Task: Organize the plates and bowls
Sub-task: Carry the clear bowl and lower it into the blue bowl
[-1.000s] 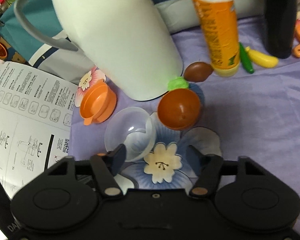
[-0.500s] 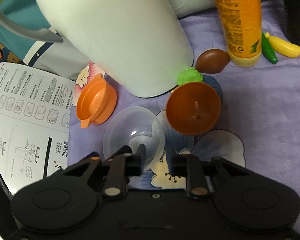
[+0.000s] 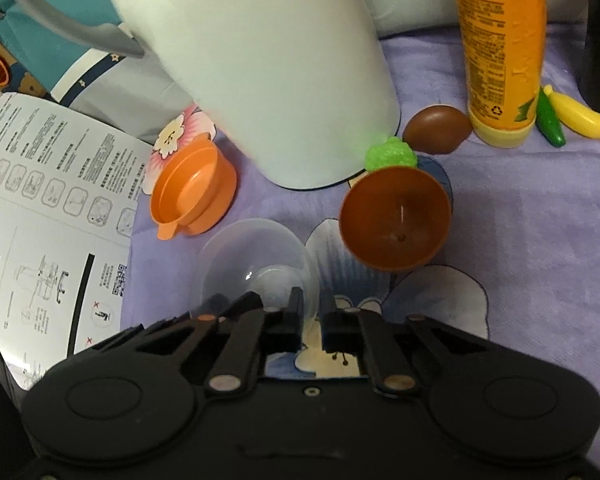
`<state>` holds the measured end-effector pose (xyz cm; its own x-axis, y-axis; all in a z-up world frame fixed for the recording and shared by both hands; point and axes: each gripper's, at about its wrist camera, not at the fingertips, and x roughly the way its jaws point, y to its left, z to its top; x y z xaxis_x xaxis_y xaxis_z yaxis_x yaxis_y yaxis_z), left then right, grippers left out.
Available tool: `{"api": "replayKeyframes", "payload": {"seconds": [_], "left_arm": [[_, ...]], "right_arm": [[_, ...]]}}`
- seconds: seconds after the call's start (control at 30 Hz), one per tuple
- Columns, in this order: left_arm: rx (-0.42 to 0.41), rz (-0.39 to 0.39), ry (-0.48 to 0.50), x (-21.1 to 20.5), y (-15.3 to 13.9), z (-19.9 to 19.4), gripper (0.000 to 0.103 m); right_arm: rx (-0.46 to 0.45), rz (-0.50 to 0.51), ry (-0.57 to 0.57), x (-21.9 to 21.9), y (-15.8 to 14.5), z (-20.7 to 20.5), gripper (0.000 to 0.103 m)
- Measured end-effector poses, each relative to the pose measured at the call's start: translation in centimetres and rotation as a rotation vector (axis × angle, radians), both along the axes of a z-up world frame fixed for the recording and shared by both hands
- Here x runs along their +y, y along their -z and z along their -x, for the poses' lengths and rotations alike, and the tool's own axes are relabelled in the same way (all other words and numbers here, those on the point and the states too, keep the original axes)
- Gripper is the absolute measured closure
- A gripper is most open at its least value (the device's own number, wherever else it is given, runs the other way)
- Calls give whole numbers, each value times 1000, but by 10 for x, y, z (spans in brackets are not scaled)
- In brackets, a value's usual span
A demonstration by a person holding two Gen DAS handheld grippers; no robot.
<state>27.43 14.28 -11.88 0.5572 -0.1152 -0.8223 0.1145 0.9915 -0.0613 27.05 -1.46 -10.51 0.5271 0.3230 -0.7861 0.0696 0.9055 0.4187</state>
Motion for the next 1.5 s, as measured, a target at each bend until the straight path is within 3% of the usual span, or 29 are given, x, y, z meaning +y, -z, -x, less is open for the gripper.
{"api": "replayKeyframes", "payload": {"seconds": [0.3,0.77,1.2,1.5], "left_arm": [[-9,8,32,-22,-29,44,81],[-22,20,141,-81,-78,141,81],[50,23,246,-121,-79,224,81],[107,6,282,-136,-63,251,81]], "right_arm": [[-28,23,-7,-22,-22,41,94],[-75,32,11,-84,-59,152,94],[-29,53,2,-126,-57,243,94],[23,58,-7,-138,-44,279,94]]}}
